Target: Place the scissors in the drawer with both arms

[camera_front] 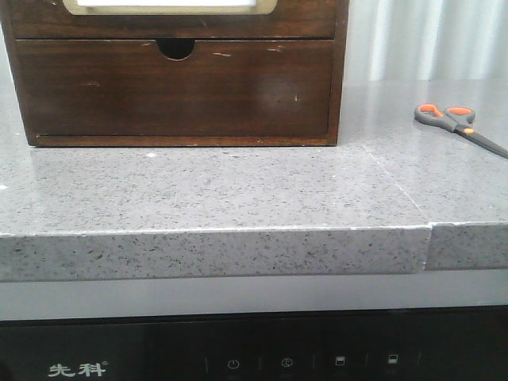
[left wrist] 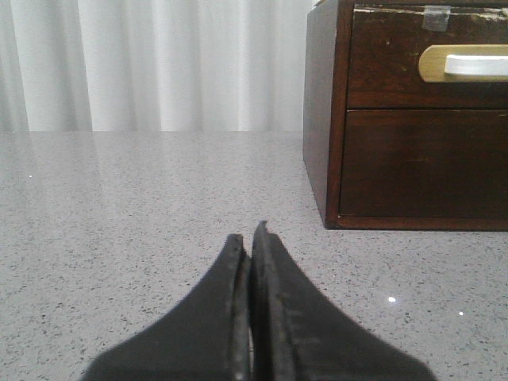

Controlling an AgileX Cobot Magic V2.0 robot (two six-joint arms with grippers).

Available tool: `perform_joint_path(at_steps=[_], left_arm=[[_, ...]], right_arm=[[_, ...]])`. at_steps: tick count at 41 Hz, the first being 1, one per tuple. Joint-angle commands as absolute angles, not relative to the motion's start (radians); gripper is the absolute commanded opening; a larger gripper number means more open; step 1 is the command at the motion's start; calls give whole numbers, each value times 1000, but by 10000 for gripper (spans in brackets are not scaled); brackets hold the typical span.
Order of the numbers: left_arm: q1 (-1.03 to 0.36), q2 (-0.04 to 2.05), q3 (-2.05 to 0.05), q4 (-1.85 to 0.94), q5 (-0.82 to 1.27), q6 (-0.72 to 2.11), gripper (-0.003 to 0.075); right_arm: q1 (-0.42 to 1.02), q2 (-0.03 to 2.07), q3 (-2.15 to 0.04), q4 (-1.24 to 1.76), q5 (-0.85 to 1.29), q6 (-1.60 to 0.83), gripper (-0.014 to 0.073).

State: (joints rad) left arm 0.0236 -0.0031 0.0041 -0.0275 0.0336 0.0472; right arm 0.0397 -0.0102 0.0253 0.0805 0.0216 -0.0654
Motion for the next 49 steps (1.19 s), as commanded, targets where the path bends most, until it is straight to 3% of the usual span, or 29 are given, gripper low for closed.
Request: perform_joint_path(at_steps=[1,49], left_arm=[[22,-20,28,-36,-54,41,-20],[-20,-20,28,-36,-90,41,-20]], right_arm=[[34,-28,27,81,-55,-67,-69],[34,-28,27,81,-94,-67,-69]])
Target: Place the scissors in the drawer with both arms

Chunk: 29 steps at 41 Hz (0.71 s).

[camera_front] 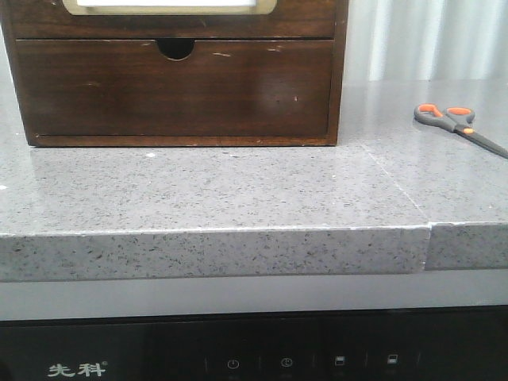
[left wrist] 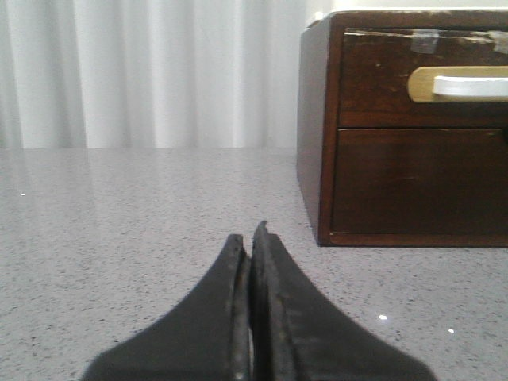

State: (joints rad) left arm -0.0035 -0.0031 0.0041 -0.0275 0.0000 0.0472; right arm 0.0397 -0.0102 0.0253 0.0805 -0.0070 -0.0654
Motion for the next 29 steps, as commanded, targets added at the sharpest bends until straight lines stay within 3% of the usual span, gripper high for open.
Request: perform_joint_path(at_steps=[1,12,19,29], left_arm=[[-23,-20,28,-36,-90,41,-20],[-23,-20,20,-36,-167,41,-20],[-23,-16,-121,-61,-161,41,-20],[-23,99,-500,-74,179,43,-20]], right_arm=[[34,-28,27,81,-94,-67,-69],[34,-27,-24,81,-69,-67,-69],[34,-27,-169,80,49,-68,-69],[34,74,-423,69,193,-68,-69]])
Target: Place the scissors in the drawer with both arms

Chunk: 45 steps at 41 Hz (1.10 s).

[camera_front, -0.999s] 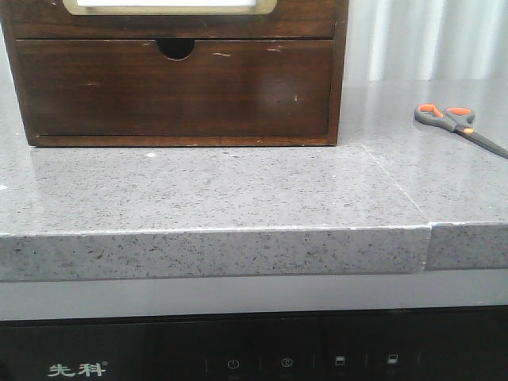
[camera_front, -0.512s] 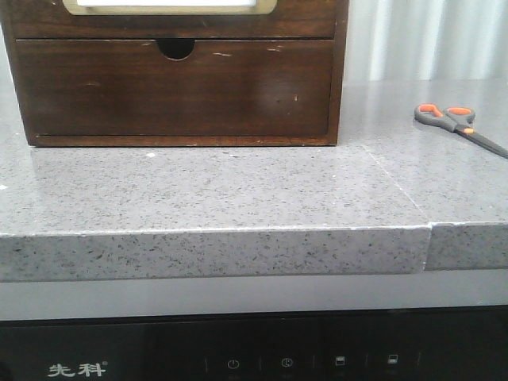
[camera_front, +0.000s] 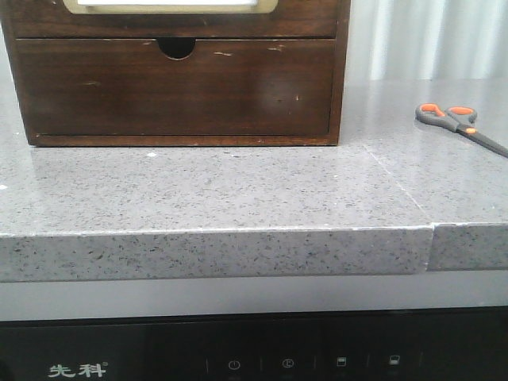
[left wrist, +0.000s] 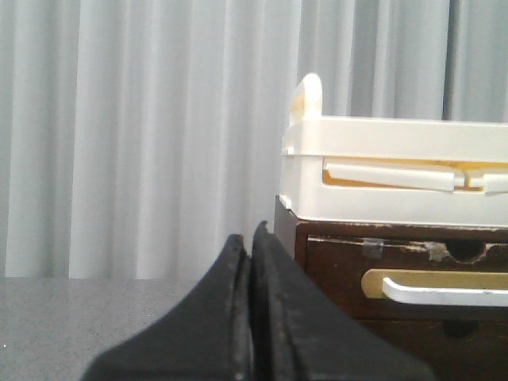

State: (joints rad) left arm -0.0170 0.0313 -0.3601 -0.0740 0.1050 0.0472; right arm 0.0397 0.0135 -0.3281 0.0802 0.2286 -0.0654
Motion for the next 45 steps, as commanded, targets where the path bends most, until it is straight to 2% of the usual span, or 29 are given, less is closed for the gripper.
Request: perform_joint_path(at_steps=[1,8,13,19,38,41,44,45], left_arm=[[-23,122,-530,-74,222,43,-20],[-23,273,-745,-72,442,47,-20],[-23,352,-814,-72,549,47,-20],[-23,417,-802,-72,621,47,-20],[-23,462,-718,-82,616,47,-20],[-23,462,-710,-82,614,47,-11],[-23,462,-708,-82,614,47,66],[-23,462,-708,-82,611,47,118]], right_arm=[[34,91,-442,69,199,-68,-69],[34,246,-611,69,311,-68,-69],[34,345,-698,69,427,-68,-69],[34,438,-705,68,509,-68,-69],[34,626,-673,40,611,-68,-62],[34,643,-673,15,620,-68,-11],[34,654,-673,0,632,-68,141],[34,657,-673,0,639,-68,216]])
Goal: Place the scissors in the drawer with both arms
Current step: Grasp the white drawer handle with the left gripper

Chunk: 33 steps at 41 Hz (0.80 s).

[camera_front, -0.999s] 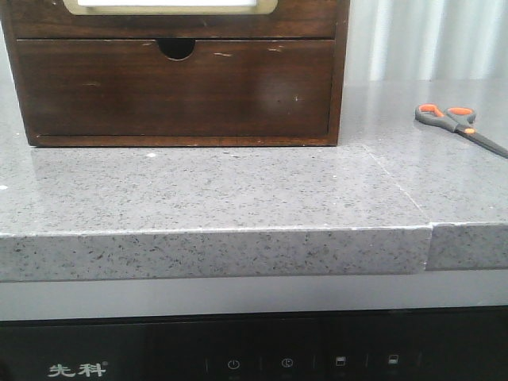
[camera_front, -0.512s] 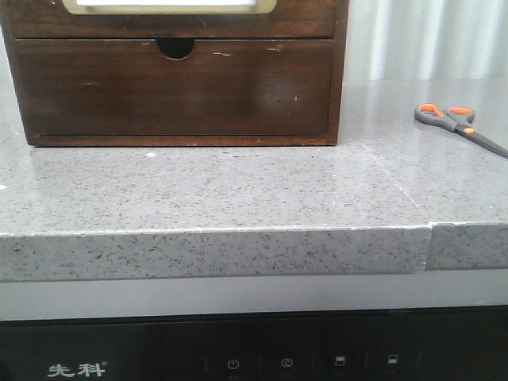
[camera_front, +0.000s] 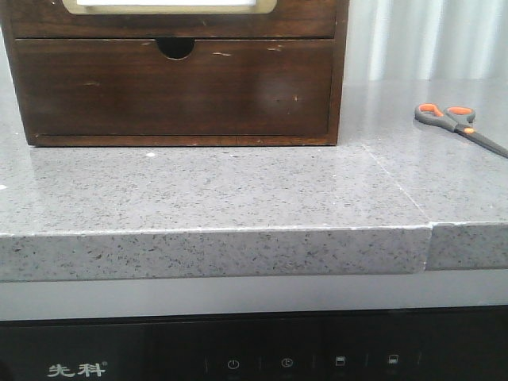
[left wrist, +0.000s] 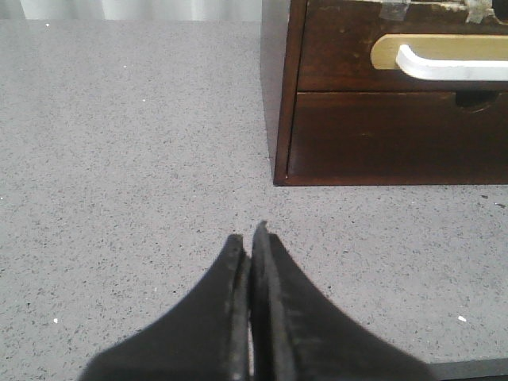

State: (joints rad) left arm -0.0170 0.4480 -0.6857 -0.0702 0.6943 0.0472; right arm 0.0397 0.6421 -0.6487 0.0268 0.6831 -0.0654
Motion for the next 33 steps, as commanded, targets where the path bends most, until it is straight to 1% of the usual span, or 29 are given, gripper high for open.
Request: perform_joint_path(at_steps=[1,3,4,5,6,8,10,14,20,28,33], left_arm=[[-23,462,-708,-82,610,47,165],[-23,462,-708,-82,600,47,312],[-23,462,-708,-82,595,47,352],[-23,462,-708,-82,588,47,429],[-23,462,-708,-82,581,47,498],[-23,462,-708,-82,572,47,582],[-23,462,-708,-87,567,47,621],[-23,462,-708,-142,554,47,617],[-23,497,-708,-389,499,47,617],[-23,636,-710,-741,437,47,617],[-23,726,-710,-891,440,65,617]], right_arm=[[34,659,-673,0,643,-68,274],[34,661,-673,0,646,-68,402],[34,661,-673,0,646,-68,450],[34,661,-673,0,646,-68,504],[34,661,-673,0,646,-68,535],[34,661,-673,0,640,-68,587],[34,661,-673,0,637,-68,597],[34,661,-673,0,641,-68,594],[34,661,-673,0,648,-68,594],[34,661,-673,0,648,-68,594],[34,661,-673,0,648,-68,594]])
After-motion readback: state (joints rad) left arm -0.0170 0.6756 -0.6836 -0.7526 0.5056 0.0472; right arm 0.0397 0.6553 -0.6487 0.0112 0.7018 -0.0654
